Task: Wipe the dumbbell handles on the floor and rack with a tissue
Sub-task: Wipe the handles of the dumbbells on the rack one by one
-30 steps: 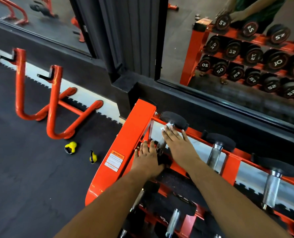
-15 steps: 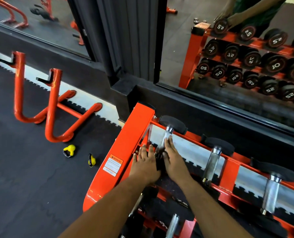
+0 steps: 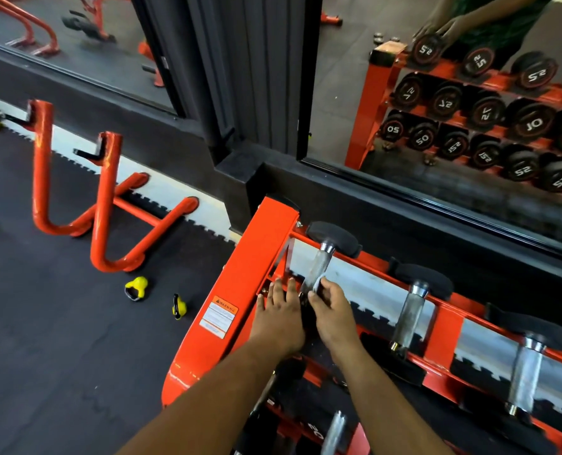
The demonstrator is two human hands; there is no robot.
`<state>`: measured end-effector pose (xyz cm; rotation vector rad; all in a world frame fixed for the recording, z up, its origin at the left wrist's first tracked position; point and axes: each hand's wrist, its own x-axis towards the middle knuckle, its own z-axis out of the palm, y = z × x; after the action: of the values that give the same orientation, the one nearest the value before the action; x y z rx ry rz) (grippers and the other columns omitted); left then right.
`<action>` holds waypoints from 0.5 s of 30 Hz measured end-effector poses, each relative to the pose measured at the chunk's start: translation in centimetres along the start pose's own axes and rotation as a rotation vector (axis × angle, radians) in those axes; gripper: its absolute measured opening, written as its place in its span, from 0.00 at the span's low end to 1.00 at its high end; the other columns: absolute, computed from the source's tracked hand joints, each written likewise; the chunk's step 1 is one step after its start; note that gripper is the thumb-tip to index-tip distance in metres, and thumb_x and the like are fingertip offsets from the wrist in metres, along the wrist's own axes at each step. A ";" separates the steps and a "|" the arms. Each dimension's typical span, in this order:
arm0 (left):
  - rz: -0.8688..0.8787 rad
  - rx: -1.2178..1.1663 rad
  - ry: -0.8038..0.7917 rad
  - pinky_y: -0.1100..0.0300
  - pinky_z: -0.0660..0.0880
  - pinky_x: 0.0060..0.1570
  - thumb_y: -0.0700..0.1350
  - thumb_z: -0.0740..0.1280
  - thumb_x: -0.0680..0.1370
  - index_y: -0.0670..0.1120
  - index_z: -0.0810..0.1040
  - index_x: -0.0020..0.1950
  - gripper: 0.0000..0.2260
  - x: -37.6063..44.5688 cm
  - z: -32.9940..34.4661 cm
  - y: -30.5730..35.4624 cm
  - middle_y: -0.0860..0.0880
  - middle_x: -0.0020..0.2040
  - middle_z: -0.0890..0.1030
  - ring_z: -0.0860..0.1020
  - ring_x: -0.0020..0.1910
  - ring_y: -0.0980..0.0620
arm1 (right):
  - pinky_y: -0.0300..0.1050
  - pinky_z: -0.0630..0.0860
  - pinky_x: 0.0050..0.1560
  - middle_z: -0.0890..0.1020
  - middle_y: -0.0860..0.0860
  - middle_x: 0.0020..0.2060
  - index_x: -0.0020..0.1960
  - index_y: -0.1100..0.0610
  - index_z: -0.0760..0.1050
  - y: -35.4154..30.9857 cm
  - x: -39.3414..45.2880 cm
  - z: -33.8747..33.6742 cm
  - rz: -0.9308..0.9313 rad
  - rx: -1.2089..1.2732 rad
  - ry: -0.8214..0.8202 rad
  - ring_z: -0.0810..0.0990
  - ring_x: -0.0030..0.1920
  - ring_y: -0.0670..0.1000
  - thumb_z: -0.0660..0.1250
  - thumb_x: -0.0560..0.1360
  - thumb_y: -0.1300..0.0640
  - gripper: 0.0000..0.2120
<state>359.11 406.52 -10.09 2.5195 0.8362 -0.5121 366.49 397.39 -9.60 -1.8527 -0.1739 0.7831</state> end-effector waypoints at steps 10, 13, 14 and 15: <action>0.000 0.038 -0.022 0.43 0.40 0.78 0.55 0.61 0.81 0.45 0.33 0.81 0.42 0.1 0.3 0.0 0.37 0.82 0.38 0.39 0.81 0.41 | 0.50 0.71 0.67 0.72 0.46 0.70 0.79 0.48 0.61 -2.2 2.7 0.6 0.102 0.150 0.026 0.73 0.68 0.50 0.62 0.83 0.53 0.26; 0.002 0.049 -0.011 0.43 0.40 0.78 0.51 0.62 0.82 0.45 0.34 0.81 0.41 0.0 0.3 0.0 0.37 0.82 0.39 0.40 0.81 0.41 | 0.55 0.69 0.73 0.71 0.46 0.73 0.78 0.48 0.62 -0.1 0.7 0.0 0.171 0.120 -0.125 0.72 0.70 0.50 0.65 0.81 0.54 0.27; 0.003 0.046 -0.002 0.44 0.40 0.78 0.51 0.61 0.82 0.45 0.34 0.81 0.41 0.0 0.3 0.0 0.37 0.82 0.39 0.40 0.81 0.41 | 0.55 0.69 0.73 0.72 0.46 0.72 0.78 0.49 0.63 0.1 0.7 -0.1 0.197 0.141 -0.132 0.73 0.70 0.50 0.65 0.81 0.54 0.27; 0.006 0.042 0.006 0.44 0.40 0.77 0.52 0.61 0.82 0.45 0.34 0.81 0.41 0.0 0.4 0.0 0.38 0.82 0.40 0.40 0.81 0.42 | 0.56 0.69 0.72 0.73 0.47 0.70 0.77 0.49 0.65 -0.2 0.9 -0.2 0.223 0.172 -0.114 0.74 0.69 0.51 0.66 0.80 0.53 0.26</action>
<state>359.00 406.27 -10.43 2.5617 0.8285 -0.5258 367.36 397.75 -9.82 -1.6835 0.0284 1.0270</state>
